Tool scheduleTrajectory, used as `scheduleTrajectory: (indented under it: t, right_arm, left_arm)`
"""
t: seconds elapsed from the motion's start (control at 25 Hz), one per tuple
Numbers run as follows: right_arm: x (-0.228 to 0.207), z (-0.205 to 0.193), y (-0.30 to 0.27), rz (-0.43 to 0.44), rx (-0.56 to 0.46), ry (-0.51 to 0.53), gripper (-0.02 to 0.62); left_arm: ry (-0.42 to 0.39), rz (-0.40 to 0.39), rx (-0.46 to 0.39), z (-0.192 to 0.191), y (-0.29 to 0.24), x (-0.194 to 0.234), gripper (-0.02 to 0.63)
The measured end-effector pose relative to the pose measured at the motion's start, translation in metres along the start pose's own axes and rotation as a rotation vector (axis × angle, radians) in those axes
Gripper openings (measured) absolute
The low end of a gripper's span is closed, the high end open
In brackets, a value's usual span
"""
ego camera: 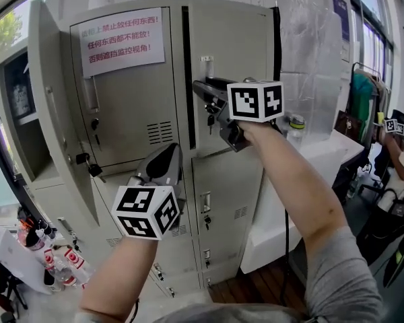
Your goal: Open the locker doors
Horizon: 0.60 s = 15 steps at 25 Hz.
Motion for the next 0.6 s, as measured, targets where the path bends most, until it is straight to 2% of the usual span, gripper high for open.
scheduleTrajectory:
  t: [0.32,0.6]
  right_arm:
    - [0.040,0.024,0.119,0.151,-0.054,0.023,0.117]
    - [0.025,0.038,0.224,0.136,-0.050,0.098,0.153]
  left_arm:
    - [0.038,-0.029,-0.030,0.013,0.009,-0.067,0.005]
    - [0.064,-0.119,-0.029,0.013,0.008,-0.145,0.005]
Point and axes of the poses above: the fingertips, and each gripper's own axes: y backward along the fingers, x to its left, z out of its top, the point moved 2 cm from there along y, backward along the fingers, and after that the axes turned 15 degrees about z, right-handed, at the moved point
